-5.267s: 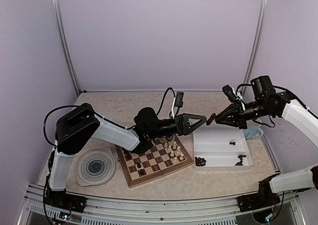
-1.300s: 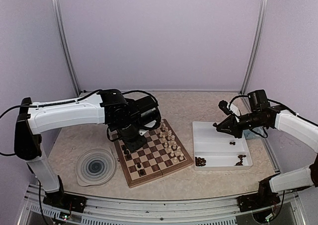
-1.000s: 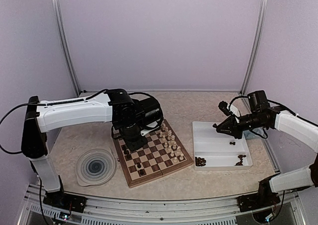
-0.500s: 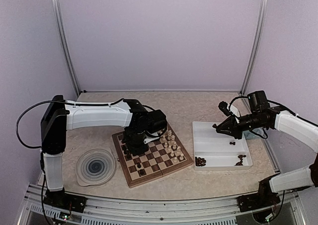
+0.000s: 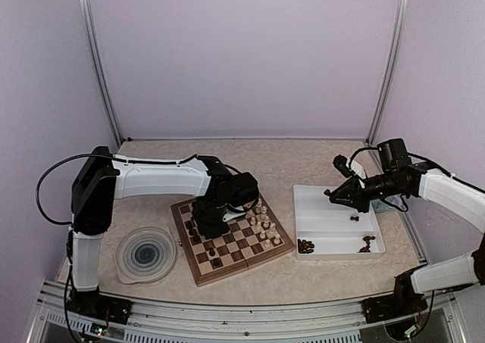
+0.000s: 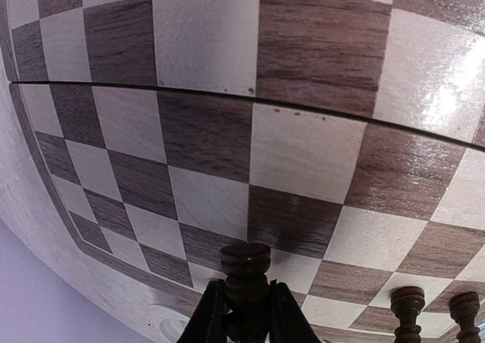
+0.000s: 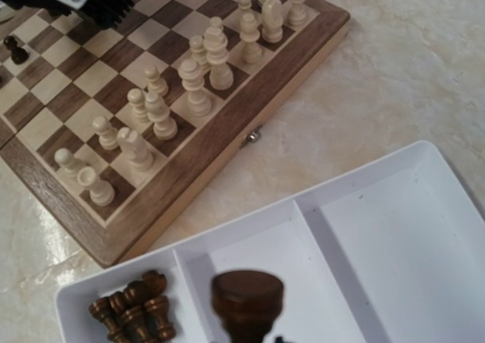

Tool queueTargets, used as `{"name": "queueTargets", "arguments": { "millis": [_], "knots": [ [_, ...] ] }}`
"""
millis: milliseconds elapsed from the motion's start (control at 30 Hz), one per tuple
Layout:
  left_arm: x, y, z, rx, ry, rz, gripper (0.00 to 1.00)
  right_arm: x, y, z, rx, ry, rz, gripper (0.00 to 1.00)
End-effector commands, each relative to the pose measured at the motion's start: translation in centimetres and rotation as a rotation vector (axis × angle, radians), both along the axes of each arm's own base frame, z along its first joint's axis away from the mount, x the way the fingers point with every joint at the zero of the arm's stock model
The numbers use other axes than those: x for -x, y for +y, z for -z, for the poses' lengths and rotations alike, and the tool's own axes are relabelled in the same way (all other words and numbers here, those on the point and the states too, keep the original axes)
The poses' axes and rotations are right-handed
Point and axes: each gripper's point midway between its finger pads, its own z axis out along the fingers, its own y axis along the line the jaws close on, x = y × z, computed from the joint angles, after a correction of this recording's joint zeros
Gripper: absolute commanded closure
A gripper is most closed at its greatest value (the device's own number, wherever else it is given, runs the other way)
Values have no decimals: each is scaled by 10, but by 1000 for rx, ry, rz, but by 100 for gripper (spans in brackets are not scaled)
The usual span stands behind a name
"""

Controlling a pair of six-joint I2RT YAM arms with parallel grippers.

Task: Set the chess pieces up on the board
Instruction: Place the knight at d7.

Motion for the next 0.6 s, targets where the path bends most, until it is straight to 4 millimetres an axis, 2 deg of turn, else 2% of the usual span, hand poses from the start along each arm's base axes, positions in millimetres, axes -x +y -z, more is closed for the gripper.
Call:
{"name": "queueTargets", "arguments": {
  "millis": [0,233,367,567],
  "knots": [
    [-7,-2,3,-10,-12,2,81,0,-2,3,-5,-1,-5,100],
    [-9,-1,6,-21,-19,1,74,1,-2,3,-3,-4,-3,100],
    [-14,-2,3,-23,-42,2,69,1,-2,3,-3,-5,-2,100],
    [-23,-4,-8,-13,-95,-3,66,1,-2,3,-2,-8,-2,100]
  ]
}}
